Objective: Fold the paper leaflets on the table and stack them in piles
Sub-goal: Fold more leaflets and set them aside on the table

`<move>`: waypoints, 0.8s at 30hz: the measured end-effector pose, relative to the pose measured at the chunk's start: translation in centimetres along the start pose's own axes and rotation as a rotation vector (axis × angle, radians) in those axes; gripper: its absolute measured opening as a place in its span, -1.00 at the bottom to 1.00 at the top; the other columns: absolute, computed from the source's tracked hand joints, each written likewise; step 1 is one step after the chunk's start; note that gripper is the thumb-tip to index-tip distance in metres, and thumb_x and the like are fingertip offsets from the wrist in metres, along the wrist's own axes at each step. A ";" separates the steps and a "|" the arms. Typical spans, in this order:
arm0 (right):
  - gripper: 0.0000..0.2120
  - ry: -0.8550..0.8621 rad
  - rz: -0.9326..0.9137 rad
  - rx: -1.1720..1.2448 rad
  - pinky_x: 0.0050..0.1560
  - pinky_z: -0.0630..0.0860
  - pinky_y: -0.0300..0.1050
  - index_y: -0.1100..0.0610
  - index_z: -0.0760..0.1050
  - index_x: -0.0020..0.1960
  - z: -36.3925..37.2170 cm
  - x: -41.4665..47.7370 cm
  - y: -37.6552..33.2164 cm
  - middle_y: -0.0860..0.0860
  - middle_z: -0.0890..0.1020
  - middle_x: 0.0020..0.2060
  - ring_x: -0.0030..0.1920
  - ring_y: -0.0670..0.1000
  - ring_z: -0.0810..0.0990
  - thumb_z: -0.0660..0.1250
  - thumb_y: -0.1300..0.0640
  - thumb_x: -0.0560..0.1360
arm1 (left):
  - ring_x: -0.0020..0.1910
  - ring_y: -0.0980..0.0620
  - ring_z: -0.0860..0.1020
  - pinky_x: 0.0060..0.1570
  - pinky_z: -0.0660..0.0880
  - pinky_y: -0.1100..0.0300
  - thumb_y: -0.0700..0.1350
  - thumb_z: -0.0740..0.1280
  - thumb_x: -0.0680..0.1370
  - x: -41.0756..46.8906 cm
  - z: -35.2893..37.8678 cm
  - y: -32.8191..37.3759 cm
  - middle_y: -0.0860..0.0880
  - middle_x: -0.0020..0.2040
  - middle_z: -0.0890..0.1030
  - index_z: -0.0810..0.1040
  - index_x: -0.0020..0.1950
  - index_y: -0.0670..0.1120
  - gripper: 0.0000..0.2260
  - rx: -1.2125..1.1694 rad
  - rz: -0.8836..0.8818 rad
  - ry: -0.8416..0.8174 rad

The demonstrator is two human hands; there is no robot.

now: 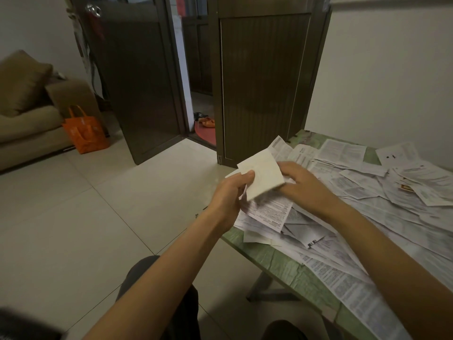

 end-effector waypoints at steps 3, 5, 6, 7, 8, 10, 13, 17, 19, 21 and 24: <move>-0.75 -0.115 -0.023 0.037 -0.22 0.36 -0.46 -0.03 0.44 0.17 0.6 -0.2 -0.2 -0.12 0.53 -0.02 -0.07 -0.21 0.51 0.31 0.17 0.52 | -0.01 0.00 0.51 -0.14 0.40 0.22 -0.13 0.21 0.58 -0.4 0.3 0.4 -0.02 -0.06 0.59 0.51 0.05 -0.11 -0.87 0.033 0.029 -0.020; -0.84 0.048 -0.026 -0.063 -0.25 0.33 -0.44 0.08 0.54 0.11 -0.1 0.0 0.3 -0.08 0.57 -0.05 -0.13 -0.15 0.51 0.26 0.17 0.56 | -0.01 0.00 0.53 -0.13 0.44 0.22 -0.14 0.20 0.59 -0.5 0.2 0.6 -0.05 -0.02 0.58 0.49 0.06 -0.10 -0.89 0.030 0.034 -0.007; -0.83 0.121 -0.002 -0.056 -0.24 0.35 -0.40 0.15 0.57 0.07 -0.5 0.0 0.7 -0.02 0.61 -0.05 -0.12 -0.07 0.53 0.25 0.16 0.57 | 0.00 0.00 0.53 -0.13 0.45 0.22 -0.15 0.21 0.59 -0.6 0.0 0.7 -0.06 0.01 0.58 0.48 0.06 -0.11 -0.89 0.025 0.032 0.009; -0.82 0.184 0.032 -0.018 -0.23 0.37 -0.37 0.18 0.58 0.04 -0.9 0.0 0.9 0.02 0.62 -0.05 -0.11 -0.01 0.54 0.25 0.15 0.57 | -0.01 0.00 0.54 -0.12 0.45 0.22 -0.16 0.21 0.59 -0.6 -0.2 0.8 -0.07 0.01 0.58 0.48 0.05 -0.12 -0.90 0.023 0.030 0.032; -0.83 0.233 0.065 0.037 -0.22 0.37 -0.34 0.19 0.57 0.03 -1.3 -0.1 1.2 0.04 0.61 -0.05 -0.09 0.02 0.53 0.25 0.15 0.56 | -0.01 0.00 0.54 -0.12 0.45 0.21 -0.16 0.21 0.59 -0.7 -0.5 0.9 -0.07 0.00 0.58 0.49 0.02 -0.12 -0.91 0.021 0.030 0.056; -0.83 0.293 0.135 0.167 -0.20 0.39 -0.32 0.17 0.53 0.11 -1.9 -0.1 1.8 0.01 0.56 0.00 -0.02 0.00 0.52 0.26 0.18 0.56 | 0.00 -0.02 0.54 -0.09 0.46 0.19 -0.16 0.21 0.59 -0.7 -1.0 0.9 -0.05 -0.02 0.58 0.48 -0.02 -0.10 -0.93 0.017 0.028 0.086; -0.86 0.314 0.273 0.386 0.03 0.54 -0.07 0.10 0.48 0.11 -1.6 0.0 2.7 0.01 0.56 0.06 0.09 0.05 0.55 0.25 0.19 0.57 | -0.02 -0.01 0.54 -0.05 0.47 0.17 -0.15 0.19 0.60 -0.9 -0.8 0.6 -0.06 -0.02 0.57 0.47 0.00 -0.09 -0.92 -0.016 0.004 0.051; -0.94 0.253 0.385 0.591 0.19 0.48 0.15 0.06 0.49 0.02 0.1 0.0 2.9 0.08 0.59 0.08 0.14 0.12 0.54 0.27 0.14 0.56 | -0.02 0.01 0.53 -0.08 0.48 0.19 -0.14 0.19 0.60 -1.2 0.3 0.1 -0.06 0.00 0.56 0.45 0.11 -0.10 -0.88 -0.026 -0.027 -0.010; -0.93 0.196 0.396 0.667 0.11 0.54 0.07 0.07 0.49 0.01 1.1 -0.2 2.5 0.10 0.61 0.05 0.10 0.10 0.57 0.25 0.12 0.57 | -0.01 0.00 0.55 -0.05 0.53 0.17 -0.14 0.22 0.60 -1.2 0.6 -0.1 -0.05 0.03 0.56 0.46 0.11 -0.12 -0.88 0.015 -0.024 0.027; -0.91 0.180 0.377 0.684 -0.02 0.56 -0.04 0.08 0.49 -0.02 1.3 -0.4 2.2 0.09 0.62 0.01 0.04 0.08 0.59 0.23 0.10 0.57 | -0.05 0.02 0.56 -0.07 0.55 0.17 -0.14 0.23 0.60 -1.4 0.7 -0.1 -0.02 -0.02 0.57 0.50 -0.01 -0.10 -0.93 0.080 0.000 0.067; -0.84 0.204 0.336 0.622 -0.20 0.53 -0.18 0.06 0.48 -0.03 1.0 -0.7 2.1 0.04 0.61 -0.07 -0.07 0.01 0.59 0.18 0.01 0.59 | -0.11 0.07 0.57 -0.14 0.57 0.20 -0.15 0.24 0.59 -1.7 0.6 0.0 0.03 -0.07 0.57 0.52 -0.05 -0.11 -0.91 0.176 0.063 0.087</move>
Point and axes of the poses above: each hand's wrist, its own x-axis towards the middle knuckle, its own z-axis out of the palm, y = z × x, the point moved 4 cm from there along x, towards the middle knuckle
